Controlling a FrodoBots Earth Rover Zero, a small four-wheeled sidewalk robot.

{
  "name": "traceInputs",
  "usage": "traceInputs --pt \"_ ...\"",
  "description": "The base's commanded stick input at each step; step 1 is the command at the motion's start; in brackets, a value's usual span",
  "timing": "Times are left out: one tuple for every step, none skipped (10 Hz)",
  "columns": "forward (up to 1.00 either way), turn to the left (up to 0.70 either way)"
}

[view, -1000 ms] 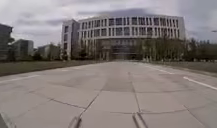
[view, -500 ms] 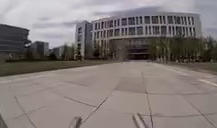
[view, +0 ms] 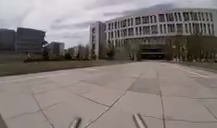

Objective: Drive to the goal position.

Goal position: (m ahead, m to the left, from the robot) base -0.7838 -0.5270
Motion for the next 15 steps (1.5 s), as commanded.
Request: traceInputs --pt "0.00 0.45" --pt "0.00 0.45" --pt "0.00 0.45" --pt "0.00 0.45" --pt "0.00 0.45" --pt "0.00 0.45" --pt "0.00 0.45" --pt "0.00 0.45" --pt "0.00 0.45" --pt "0.00 0.45" --pt "0.00 0.45" --pt "0.00 0.45" --pt "0.00 0.45" --pt "0.00 0.45" --pt "0.00 0.45"
